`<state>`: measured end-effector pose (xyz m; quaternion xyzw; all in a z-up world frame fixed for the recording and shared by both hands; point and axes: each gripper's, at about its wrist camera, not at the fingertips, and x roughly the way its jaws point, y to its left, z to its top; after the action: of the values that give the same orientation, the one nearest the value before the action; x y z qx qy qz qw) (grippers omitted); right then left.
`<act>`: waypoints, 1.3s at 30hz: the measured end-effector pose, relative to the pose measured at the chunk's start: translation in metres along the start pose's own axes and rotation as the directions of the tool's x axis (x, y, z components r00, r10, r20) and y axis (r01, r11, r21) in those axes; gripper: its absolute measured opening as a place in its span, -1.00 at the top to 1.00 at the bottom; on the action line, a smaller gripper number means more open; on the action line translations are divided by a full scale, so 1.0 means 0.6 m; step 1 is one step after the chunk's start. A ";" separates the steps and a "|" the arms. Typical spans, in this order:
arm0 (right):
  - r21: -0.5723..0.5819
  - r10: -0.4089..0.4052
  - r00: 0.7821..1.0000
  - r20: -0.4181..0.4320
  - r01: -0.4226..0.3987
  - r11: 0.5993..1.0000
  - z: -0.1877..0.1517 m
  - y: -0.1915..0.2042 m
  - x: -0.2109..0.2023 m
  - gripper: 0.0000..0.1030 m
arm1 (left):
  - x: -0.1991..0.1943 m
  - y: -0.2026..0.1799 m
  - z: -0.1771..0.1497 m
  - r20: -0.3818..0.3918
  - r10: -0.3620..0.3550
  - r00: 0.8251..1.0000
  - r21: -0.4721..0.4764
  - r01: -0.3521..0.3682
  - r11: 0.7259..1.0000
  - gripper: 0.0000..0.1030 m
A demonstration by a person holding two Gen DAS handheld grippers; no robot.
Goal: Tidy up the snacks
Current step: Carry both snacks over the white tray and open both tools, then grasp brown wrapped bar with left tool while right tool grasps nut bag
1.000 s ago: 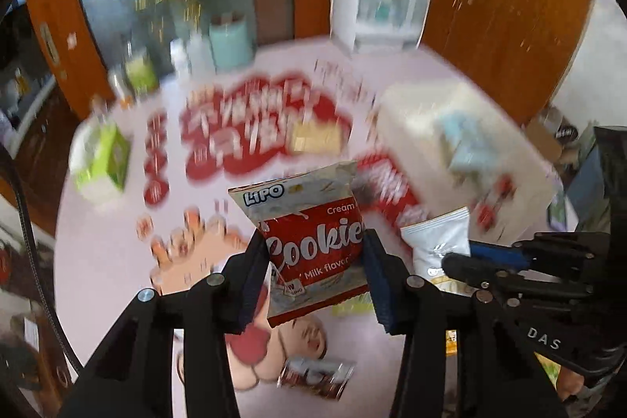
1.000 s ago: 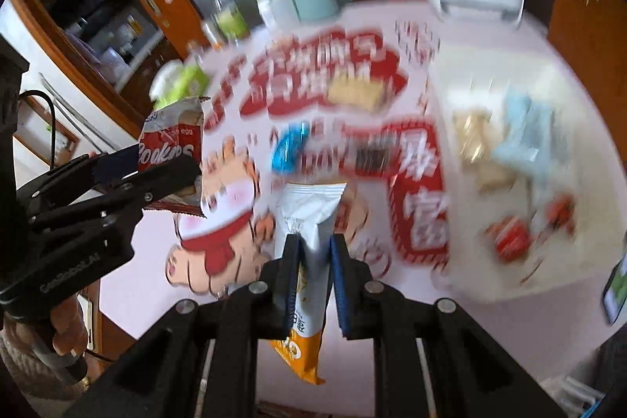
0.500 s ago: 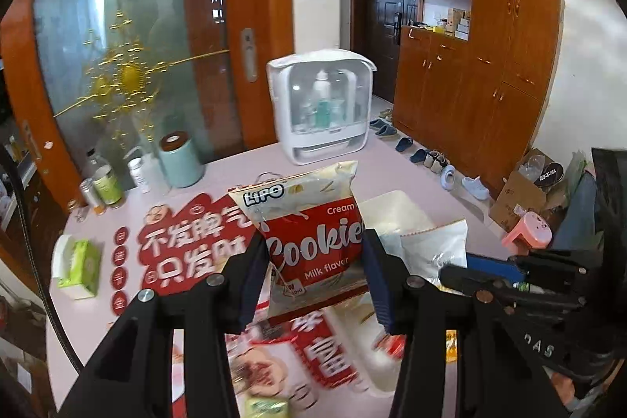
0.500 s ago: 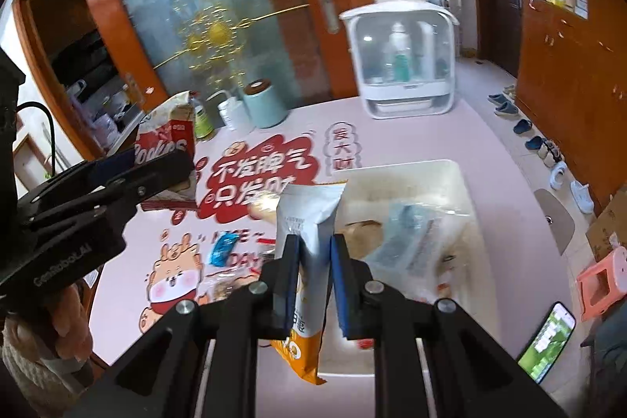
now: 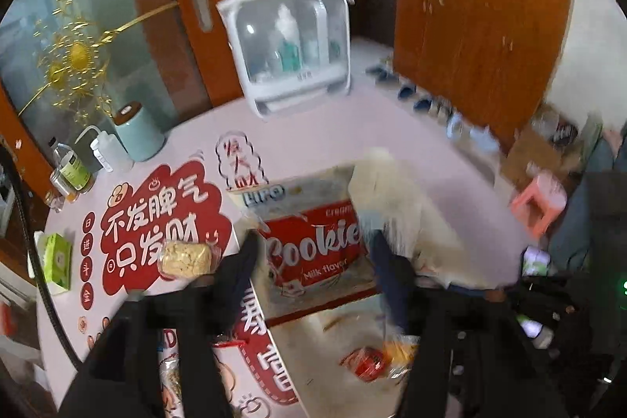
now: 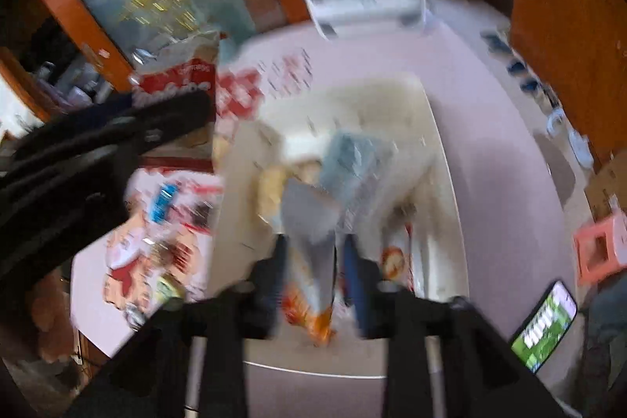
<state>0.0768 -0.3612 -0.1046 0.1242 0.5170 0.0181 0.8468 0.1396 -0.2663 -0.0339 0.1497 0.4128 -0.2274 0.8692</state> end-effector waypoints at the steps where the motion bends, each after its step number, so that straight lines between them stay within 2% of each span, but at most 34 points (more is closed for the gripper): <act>1: 0.010 -0.004 0.999 -0.032 0.005 1.000 -0.005 -0.007 0.016 -0.10 | 0.013 -0.010 -0.007 -0.029 0.026 0.999 0.027 -0.025 0.999 -0.91; 5: 0.008 0.014 0.996 -0.087 -0.014 1.000 -0.027 -0.018 0.041 -0.13 | 0.029 -0.023 -0.033 -0.058 0.097 0.994 0.065 -0.094 0.994 -0.92; 14: -0.014 0.020 0.998 -0.052 -0.020 1.000 -0.025 -0.023 0.025 -0.13 | 0.019 0.030 -0.095 -0.143 0.104 0.984 -0.066 -0.114 0.991 -0.92; 19: -0.042 0.025 0.999 -0.020 -0.026 0.999 -0.026 -0.012 0.011 -0.13 | -0.015 0.055 -0.115 -0.137 0.130 0.982 -0.112 -0.146 0.983 -0.92; 26: -0.077 0.046 0.999 -0.006 -0.046 0.996 -0.022 0.020 0.008 -0.13 | -0.076 0.096 -0.142 -0.110 0.202 0.973 -0.165 -0.218 0.962 -0.92; 29: -0.100 0.059 0.998 0.002 -0.059 0.993 -0.018 0.043 0.006 -0.13 | -0.106 0.124 -0.157 -0.102 0.241 0.965 -0.201 -0.257 0.945 -0.92; 33: -0.149 0.091 0.996 0.015 -0.087 0.985 -0.013 0.081 0.000 -0.13 | -0.151 0.173 -0.190 -0.106 0.316 0.943 -0.253 -0.332 0.909 -0.92; 37: -0.230 0.132 0.991 0.028 -0.122 0.965 -0.011 0.139 -0.002 -0.13 | -0.198 0.233 -0.235 -0.128 0.391 0.911 -0.336 -0.411 0.847 -0.92; 39: -0.265 0.144 0.989 0.033 -0.130 0.955 -0.010 0.166 -0.001 -0.13 | -0.218 0.263 -0.265 -0.146 0.421 0.895 -0.388 -0.443 0.808 -0.92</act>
<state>0.0809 -0.2637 -0.0838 0.0470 0.4782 0.1417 0.8655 0.0453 -0.0250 -0.0174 0.0590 0.4293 0.0724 0.8983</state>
